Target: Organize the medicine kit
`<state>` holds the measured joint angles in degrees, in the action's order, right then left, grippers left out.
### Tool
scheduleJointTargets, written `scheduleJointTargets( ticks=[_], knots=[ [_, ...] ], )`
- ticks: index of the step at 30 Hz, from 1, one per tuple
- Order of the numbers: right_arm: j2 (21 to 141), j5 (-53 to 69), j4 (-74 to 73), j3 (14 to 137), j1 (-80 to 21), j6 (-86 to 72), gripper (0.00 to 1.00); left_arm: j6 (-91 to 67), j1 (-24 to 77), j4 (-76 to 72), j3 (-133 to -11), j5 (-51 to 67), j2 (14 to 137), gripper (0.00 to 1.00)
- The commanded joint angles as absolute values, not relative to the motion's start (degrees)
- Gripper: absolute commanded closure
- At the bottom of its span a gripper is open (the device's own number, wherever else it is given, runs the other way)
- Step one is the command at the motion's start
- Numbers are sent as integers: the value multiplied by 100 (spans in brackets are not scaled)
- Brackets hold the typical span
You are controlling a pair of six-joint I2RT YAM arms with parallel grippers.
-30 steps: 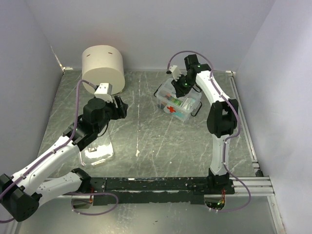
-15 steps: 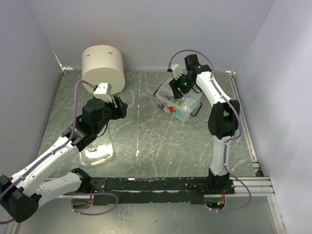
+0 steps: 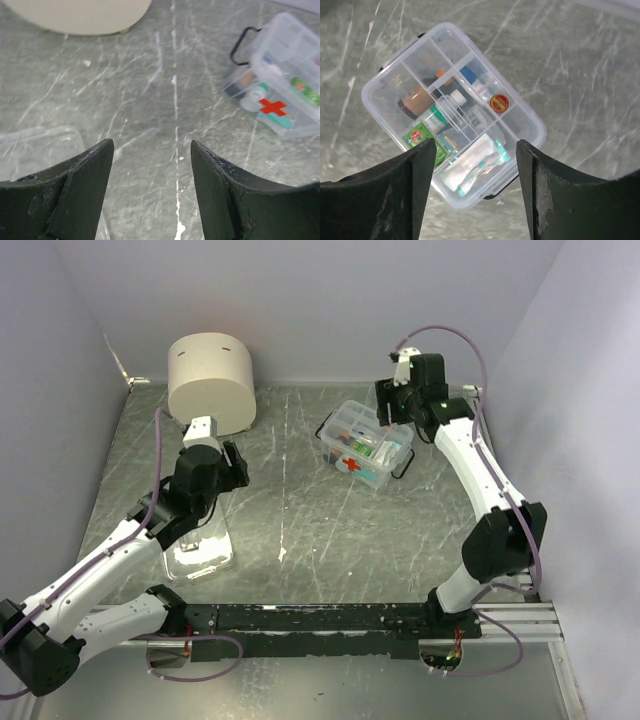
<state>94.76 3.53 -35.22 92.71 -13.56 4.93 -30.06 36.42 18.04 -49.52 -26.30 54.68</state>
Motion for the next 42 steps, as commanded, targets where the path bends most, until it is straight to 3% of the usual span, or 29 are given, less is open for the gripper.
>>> scheduleJointTargets(
  ticks=[1,5,14,21,34,42],
  knots=[
    [8942,-753,-2613,8157,-1348,-1626,38,-3777,3630,2529,-4942,-3161,5553,26],
    [8705,-1678,-2721,7424,-1342,-2802,41,-4334,3593,2749,-4718,-3492,5591,25],
    [8979,-1382,-2139,6990,-983,-3744,50,-4412,3196,2732,-4682,-3223,6257,25],
    [9485,-1234,-1976,7190,-777,-3803,52,-4252,2772,2401,-4706,-2673,6484,25],
    [9659,-317,-1830,6950,-624,-3015,74,-4535,2540,2335,-4548,-2523,6761,24],
    [9349,499,-1798,6633,-633,-2582,76,-4639,2531,2316,-4420,-2443,6873,24]
  ],
)
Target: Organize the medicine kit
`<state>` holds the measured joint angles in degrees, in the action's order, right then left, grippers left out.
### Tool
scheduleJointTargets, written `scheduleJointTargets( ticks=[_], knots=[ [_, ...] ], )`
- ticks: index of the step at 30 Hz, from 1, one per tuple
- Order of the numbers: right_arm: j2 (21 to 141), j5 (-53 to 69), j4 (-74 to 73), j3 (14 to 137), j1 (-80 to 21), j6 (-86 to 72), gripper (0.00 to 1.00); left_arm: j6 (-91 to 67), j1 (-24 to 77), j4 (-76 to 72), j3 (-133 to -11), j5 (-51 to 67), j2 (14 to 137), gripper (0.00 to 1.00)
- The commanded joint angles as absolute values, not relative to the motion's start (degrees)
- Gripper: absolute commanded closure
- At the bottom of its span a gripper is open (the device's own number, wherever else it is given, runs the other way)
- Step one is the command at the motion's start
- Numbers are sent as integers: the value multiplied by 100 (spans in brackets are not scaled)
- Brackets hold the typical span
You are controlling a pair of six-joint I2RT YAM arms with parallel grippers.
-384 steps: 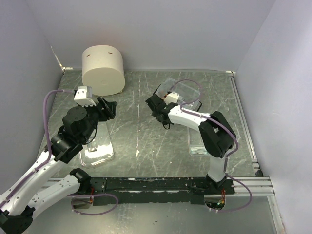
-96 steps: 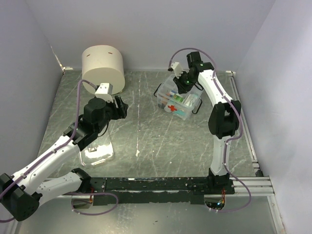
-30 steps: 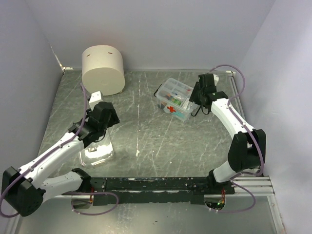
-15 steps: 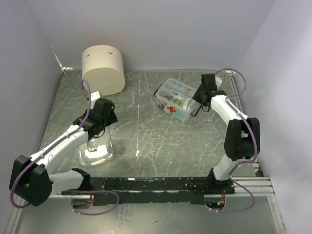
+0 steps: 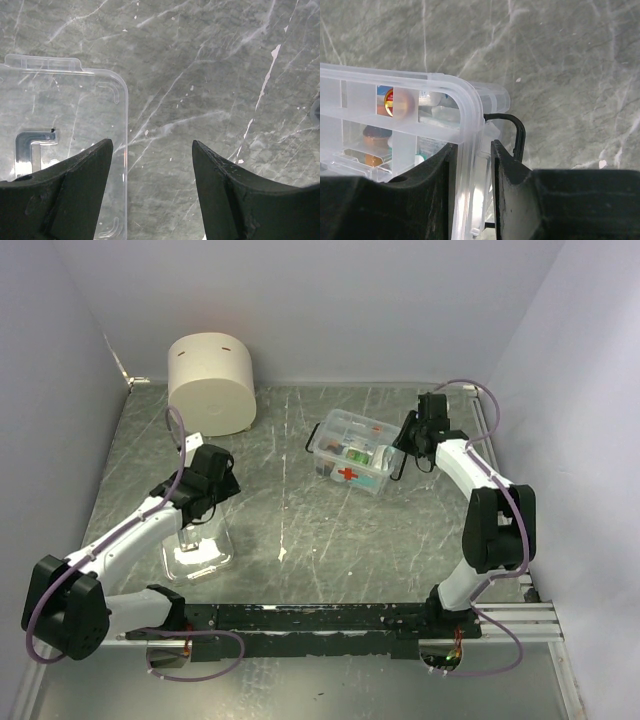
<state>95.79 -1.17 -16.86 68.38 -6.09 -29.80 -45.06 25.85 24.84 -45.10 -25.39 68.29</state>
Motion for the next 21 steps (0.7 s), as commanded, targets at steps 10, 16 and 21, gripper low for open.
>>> scheduleJointTargets(
  ticks=[10,16,21],
  knots=[
    [9156,602,-1898,6361,-1066,-2588,74,-5010,2525,2189,-4088,-2651,6962,22],
    [8971,502,-1939,6350,-1286,-2578,72,-5029,2527,2053,-3944,-2622,7292,29],
    [8901,138,-2168,6498,-1354,-2614,57,-4970,2523,1803,-3850,-2509,7619,41]
  ],
)
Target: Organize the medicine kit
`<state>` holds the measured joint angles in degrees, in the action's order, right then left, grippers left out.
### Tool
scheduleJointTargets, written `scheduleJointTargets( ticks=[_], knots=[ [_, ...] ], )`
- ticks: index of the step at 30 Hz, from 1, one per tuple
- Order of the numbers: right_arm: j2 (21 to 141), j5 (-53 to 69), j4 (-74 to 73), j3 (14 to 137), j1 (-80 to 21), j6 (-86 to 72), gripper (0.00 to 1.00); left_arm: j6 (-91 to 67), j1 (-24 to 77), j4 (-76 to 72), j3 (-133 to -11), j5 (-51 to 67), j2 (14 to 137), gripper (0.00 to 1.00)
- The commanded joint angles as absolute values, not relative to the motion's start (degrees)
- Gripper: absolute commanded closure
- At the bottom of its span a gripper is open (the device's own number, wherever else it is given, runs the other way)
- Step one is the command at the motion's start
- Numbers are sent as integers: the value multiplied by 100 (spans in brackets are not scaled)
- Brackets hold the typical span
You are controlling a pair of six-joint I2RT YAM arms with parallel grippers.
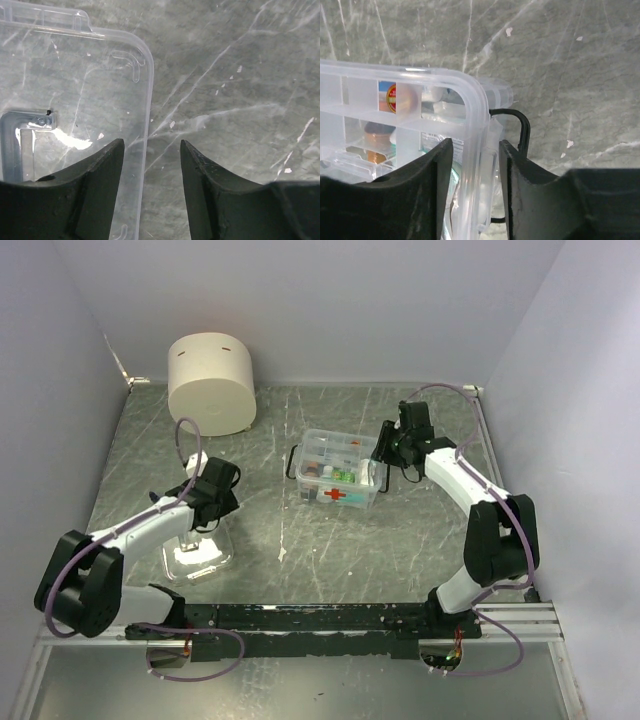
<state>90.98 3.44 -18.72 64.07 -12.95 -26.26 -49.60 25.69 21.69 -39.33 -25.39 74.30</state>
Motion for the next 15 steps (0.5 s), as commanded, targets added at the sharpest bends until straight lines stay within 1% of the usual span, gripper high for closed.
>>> scheduleJointTargets(
  ticks=[1,9,10,15],
  knots=[
    [8873,23,-2223,6525,-1355,-2635,55,-4959,2527,1788,-3854,-2491,7680,42],
    [8310,-75,-2578,6727,-1357,-2689,44,-4950,2522,1511,-3621,-2571,7805,49],
    [8228,-79,-2615,6755,-1361,-2698,43,-4956,2527,1467,-3607,-2548,7835,51],
    [7804,-84,-2728,6807,-1357,-2701,40,-4954,2530,1279,-3535,-2465,7941,67]
  ],
)
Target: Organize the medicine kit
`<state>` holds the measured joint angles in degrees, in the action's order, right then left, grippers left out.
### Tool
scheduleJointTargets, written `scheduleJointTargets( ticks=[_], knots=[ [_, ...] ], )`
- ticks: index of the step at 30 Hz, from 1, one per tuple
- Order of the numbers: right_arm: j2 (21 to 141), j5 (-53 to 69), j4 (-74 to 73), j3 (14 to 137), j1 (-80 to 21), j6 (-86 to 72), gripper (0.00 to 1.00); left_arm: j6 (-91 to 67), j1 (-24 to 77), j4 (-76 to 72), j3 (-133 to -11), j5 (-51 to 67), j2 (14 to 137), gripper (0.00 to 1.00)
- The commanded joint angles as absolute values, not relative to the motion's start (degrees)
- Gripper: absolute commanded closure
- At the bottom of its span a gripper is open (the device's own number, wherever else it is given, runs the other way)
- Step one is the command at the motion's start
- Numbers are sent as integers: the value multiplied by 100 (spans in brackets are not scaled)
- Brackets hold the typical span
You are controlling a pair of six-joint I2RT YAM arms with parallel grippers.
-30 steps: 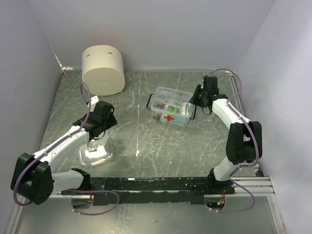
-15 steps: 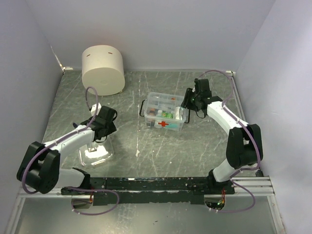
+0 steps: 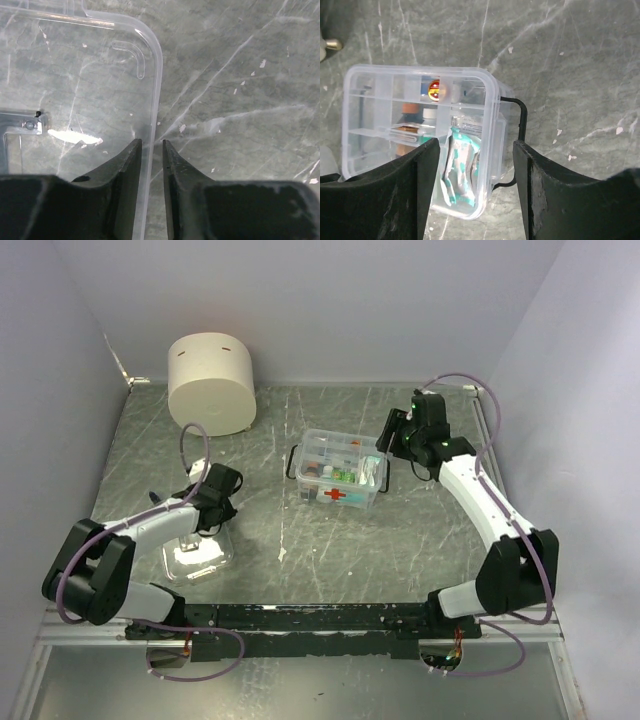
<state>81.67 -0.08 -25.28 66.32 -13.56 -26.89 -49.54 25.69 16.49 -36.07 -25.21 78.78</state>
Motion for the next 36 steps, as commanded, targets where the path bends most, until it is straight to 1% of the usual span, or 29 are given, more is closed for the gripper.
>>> scheduleJointTargets(
  ticks=[1,5,6,11,15,20,22,24,26,31,36],
  knots=[
    [7758,-73,-2759,6805,-1361,-2711,39,-4945,2531,1279,-3539,-2458,7916,71],
    [7465,39,-2788,6745,-1358,-2735,39,-4882,2531,1448,-3634,-2470,7637,92],
    [7405,70,-2784,6710,-1367,-2752,39,-4897,2531,1522,-3671,-2459,7518,93],
    [7052,488,-2586,6448,-1436,-2857,38,-5050,2527,1991,-3920,-2267,6669,93],
    [6668,847,-2326,6167,-1630,-3011,38,-5058,2529,2452,-4150,-2046,5713,93],
    [6268,649,-2271,5929,-1884,-3186,38,-4756,2531,2691,-4525,-1526,4632,93],
    [6302,342,-2264,5930,-2022,-3159,38,-4596,2531,2647,-4713,-1313,4290,93],
    [6581,61,-2390,6031,-2070,-3177,39,-4469,2531,2601,-4916,-1123,4015,93],
    [6872,-84,-2412,6092,-2110,-3288,42,-4317,2531,2493,-5106,-921,3823,93],
    [7451,-710,-2172,6132,-2251,-3613,61,-4047,2531,1884,-5351,-236,3639,93],
    [7921,-992,-2111,6318,-2248,-3651,67,-3841,2531,1405,-5574,585,3850,93]
  ],
)
